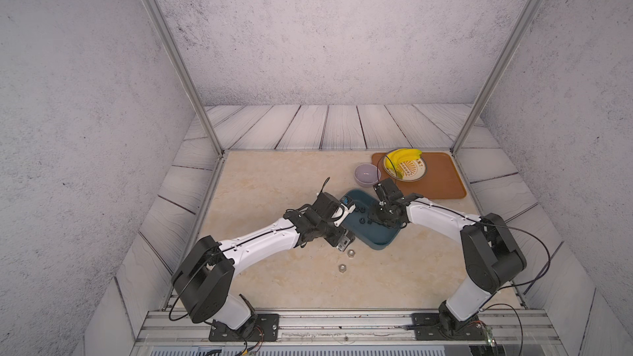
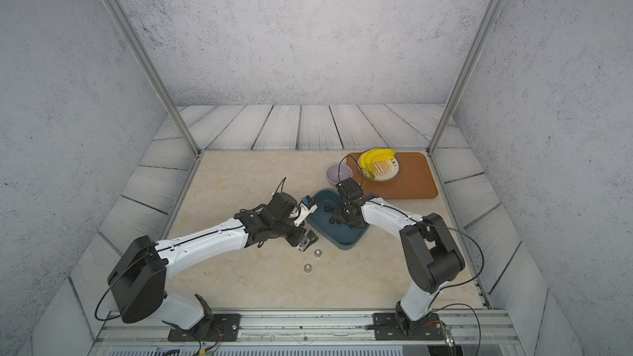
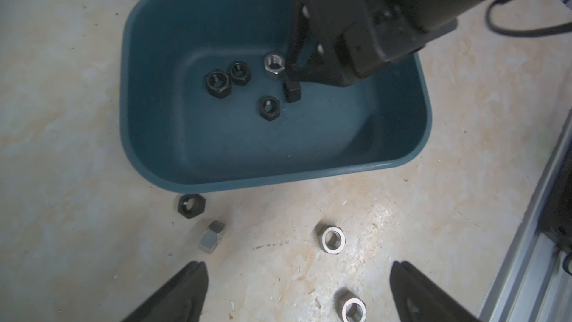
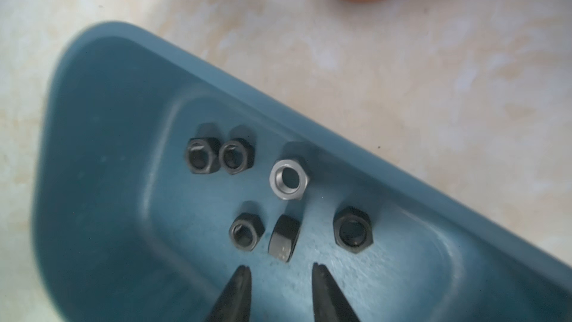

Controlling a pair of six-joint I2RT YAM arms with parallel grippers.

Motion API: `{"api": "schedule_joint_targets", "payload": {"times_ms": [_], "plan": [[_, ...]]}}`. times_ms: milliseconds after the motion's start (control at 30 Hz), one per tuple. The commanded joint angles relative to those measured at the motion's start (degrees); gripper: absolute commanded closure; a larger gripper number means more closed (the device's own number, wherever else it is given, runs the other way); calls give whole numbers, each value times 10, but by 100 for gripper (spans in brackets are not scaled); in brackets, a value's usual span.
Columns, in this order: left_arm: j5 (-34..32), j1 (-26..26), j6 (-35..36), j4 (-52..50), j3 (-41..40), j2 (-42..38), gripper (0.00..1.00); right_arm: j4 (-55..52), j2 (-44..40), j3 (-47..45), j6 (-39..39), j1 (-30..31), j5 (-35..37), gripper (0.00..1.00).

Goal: Put the nuts on the desktop into the storage box
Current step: Pick up the nut from the center of the board.

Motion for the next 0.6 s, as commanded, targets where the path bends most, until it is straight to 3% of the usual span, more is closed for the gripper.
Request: {"api": "schedule_joint_targets", "payload": {"times_ms": [0,267,567], "plan": [[-65,2,-47,-19,16,-35,2,-59,-50,28,-38,2,28,60],[-55,11,-81,-37,26,-88,2,-161,-161,57,-138,2,10,43],[-37,19,-46,-116,60,-96,0,-316,-269,78,-259,2,-75,6]]}}
